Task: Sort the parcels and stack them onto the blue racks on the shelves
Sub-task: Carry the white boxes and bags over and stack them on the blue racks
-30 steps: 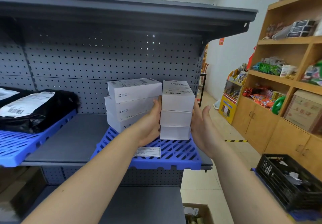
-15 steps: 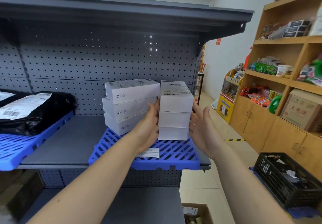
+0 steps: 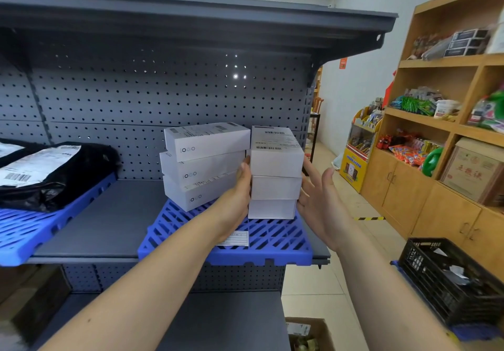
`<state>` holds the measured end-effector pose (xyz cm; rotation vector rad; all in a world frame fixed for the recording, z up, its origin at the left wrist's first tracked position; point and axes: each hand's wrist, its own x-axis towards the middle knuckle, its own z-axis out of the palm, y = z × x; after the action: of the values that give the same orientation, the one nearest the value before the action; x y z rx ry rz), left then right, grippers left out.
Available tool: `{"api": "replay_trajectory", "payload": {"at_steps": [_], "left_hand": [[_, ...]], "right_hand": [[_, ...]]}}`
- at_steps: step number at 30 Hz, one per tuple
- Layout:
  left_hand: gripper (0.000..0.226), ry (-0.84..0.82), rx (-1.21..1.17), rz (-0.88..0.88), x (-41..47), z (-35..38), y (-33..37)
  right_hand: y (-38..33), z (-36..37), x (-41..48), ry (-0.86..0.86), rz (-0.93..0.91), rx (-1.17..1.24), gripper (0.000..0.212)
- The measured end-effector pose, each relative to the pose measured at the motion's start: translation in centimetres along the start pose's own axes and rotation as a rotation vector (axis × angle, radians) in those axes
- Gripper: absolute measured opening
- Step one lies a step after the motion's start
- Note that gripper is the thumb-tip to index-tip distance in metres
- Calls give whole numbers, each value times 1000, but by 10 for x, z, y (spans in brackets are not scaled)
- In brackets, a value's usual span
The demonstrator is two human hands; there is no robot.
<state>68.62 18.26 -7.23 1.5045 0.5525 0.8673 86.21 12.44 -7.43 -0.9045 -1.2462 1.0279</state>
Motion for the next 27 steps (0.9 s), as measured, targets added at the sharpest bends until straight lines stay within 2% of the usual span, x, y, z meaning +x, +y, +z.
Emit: {"api": "replay_trajectory", "payload": {"at_steps": [4,27], "left_hand": [[53,-14,9,18,-3,3,6],[58,-11,-12,40,-7,5,3]], "right_hand": [[0,5,-1,-43,-18,-52,60],[-6,-2,-3,-60,25,-41,50]]}}
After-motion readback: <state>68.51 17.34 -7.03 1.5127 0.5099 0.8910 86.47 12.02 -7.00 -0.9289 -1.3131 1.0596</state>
